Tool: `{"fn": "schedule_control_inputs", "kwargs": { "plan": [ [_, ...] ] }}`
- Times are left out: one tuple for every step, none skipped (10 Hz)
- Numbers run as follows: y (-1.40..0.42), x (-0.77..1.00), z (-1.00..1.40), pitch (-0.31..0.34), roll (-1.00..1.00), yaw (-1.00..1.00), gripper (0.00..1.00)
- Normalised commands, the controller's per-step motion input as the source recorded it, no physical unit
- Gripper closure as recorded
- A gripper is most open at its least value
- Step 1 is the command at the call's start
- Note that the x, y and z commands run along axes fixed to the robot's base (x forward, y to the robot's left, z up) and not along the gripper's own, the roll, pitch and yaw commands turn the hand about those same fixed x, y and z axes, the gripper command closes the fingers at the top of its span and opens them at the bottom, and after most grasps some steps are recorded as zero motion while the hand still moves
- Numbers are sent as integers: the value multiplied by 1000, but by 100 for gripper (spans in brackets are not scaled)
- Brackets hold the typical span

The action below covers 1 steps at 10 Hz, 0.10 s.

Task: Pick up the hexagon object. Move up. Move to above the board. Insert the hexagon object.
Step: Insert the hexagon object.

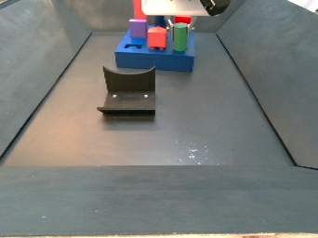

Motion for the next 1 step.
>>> {"fn": "schedule_control_inputs", "kwargs": {
  "plan": [
    [0,0,0,0,0,0,100]
  ]
}}
